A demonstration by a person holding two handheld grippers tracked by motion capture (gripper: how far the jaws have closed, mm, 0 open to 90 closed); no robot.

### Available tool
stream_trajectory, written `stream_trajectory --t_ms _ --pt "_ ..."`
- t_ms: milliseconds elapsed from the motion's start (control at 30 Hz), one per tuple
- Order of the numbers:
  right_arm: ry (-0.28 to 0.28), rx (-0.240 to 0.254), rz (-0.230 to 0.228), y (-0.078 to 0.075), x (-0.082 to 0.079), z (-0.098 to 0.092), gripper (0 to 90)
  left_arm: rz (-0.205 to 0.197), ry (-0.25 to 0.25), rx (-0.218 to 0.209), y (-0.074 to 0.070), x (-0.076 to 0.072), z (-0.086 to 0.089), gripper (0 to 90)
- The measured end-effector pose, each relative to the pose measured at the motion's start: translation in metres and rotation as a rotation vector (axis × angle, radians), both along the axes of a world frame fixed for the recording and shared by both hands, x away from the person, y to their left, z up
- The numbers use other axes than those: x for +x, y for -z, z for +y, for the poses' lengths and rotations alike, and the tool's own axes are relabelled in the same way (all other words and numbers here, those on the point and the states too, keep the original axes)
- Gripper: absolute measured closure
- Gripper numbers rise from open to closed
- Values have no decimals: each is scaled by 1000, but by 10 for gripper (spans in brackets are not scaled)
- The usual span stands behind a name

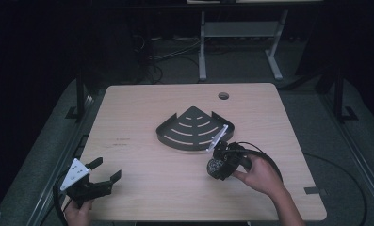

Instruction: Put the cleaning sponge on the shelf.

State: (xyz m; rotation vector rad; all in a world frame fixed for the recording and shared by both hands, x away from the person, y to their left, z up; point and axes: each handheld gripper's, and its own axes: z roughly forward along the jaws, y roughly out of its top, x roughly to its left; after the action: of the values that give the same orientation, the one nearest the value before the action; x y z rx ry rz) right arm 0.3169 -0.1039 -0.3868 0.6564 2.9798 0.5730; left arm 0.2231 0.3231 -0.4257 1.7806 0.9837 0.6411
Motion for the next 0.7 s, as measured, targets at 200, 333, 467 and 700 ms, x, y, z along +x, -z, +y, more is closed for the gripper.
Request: stream_trajectory --t_ms 200,333,467,700 --pt "-15 -3 -5 -7 5 5 335 0 -1 4 0 0 0 132" --pt "-17 8 1 -10 9 7 334 1 -3 2 0 0 0 132" --pt "-17 9 -1 -12 12 8 335 0 -6 0 -1 0 0 132" --pt "-30 1 1 -15 19 14 334 0 -6 5 -1 0 0 132"
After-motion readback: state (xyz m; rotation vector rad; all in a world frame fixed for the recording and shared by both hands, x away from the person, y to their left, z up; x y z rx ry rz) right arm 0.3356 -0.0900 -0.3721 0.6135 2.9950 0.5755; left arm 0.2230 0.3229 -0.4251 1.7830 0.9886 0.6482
